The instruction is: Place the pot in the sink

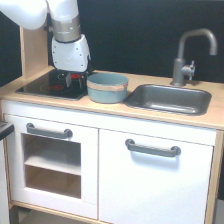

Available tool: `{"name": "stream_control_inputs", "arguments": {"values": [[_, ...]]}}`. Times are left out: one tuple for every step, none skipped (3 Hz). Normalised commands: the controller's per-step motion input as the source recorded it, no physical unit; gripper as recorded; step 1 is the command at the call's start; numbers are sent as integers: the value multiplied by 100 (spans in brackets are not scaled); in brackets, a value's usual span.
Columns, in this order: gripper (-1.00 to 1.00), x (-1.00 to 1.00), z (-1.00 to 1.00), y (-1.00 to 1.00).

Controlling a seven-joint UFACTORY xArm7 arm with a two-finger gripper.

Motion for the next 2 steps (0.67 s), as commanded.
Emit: {"name": "stream_control_inputs", "arguments": {"values": [[13,37,-100,14],[-100,100,51,-47]]}}
